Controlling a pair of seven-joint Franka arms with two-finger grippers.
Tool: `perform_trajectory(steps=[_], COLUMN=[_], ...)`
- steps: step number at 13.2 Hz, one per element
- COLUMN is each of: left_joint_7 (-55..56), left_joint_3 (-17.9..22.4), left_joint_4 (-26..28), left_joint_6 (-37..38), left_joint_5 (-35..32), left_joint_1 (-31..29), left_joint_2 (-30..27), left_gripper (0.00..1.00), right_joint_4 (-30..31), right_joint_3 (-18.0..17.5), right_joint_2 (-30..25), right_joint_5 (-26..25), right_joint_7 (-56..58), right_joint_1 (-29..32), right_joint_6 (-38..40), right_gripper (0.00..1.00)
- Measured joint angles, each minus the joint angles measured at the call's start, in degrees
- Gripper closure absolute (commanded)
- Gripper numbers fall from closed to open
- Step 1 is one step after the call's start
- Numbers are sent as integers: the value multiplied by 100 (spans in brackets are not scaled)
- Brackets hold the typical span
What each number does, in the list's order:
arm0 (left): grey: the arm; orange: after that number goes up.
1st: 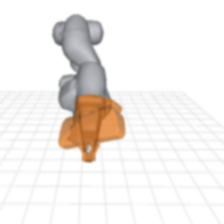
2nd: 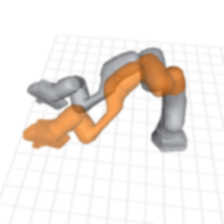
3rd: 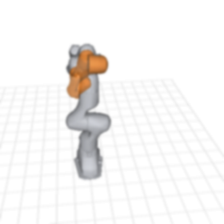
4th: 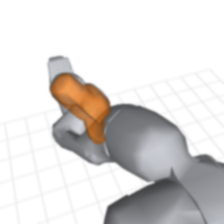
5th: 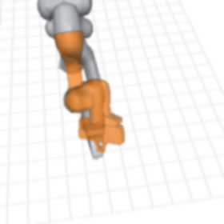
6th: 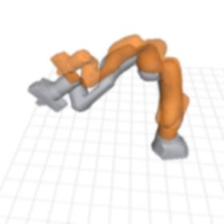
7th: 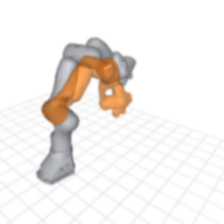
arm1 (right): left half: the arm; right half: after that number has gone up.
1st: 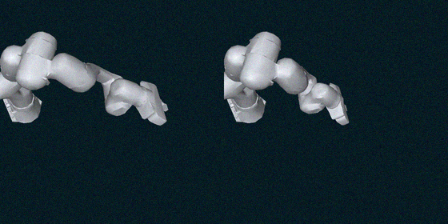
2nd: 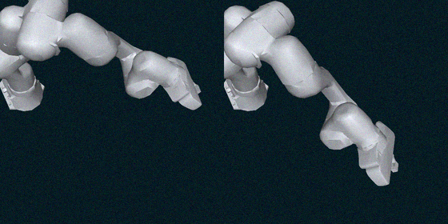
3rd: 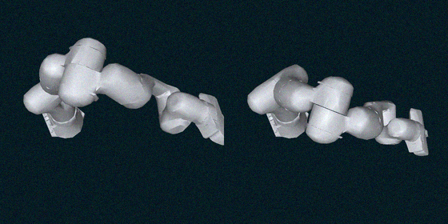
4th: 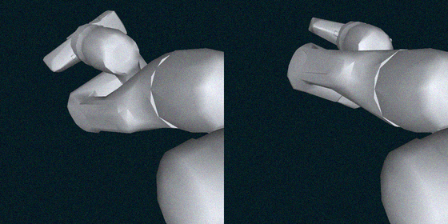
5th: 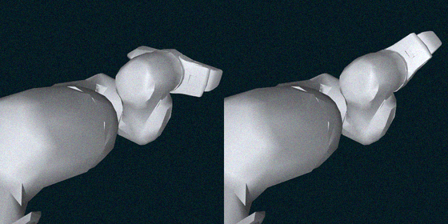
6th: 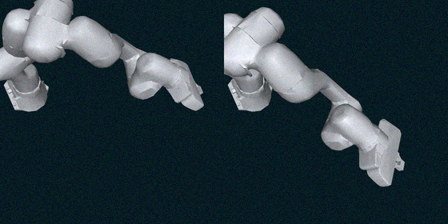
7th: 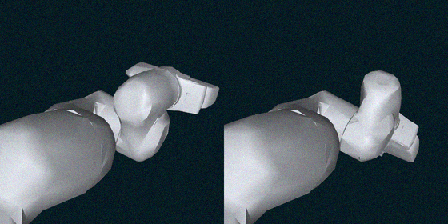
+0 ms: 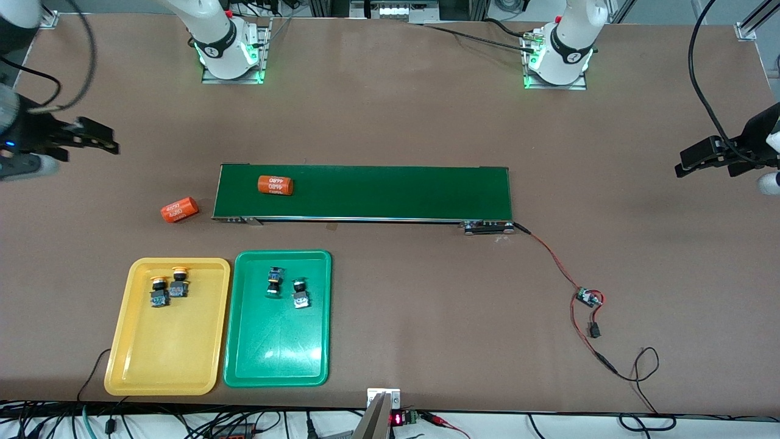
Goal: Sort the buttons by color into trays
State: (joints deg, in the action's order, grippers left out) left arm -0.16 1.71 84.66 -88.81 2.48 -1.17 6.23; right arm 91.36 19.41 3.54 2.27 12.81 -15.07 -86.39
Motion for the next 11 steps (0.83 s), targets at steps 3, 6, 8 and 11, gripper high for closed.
perform_trajectory(steps=[3,6,8,11], left_joint_7=[0,0,0,0], left_joint_3=[17,21,21,21], left_joint_4=[3,4,5,6], left_joint_6=[-117,-147,-157,-158], left_joint_5=[0,0,0,0], left_joint_1=[-13,-17,-17,-17], left_joint_2=[1,2,2,2], left_gripper=[0,0,0,0], right_joint_4=[87,100,100,99], right_joint_3=[-657,-721,-723,-754], right_joint_2=[10,60,60,60], right_joint_5=[-236,-274,-275,-275], right_joint_7=[116,100,100,99], right_joint_1=[849,860,863,863], right_joint_6=[47,55,106,136], right_gripper=[0,0,0,0])
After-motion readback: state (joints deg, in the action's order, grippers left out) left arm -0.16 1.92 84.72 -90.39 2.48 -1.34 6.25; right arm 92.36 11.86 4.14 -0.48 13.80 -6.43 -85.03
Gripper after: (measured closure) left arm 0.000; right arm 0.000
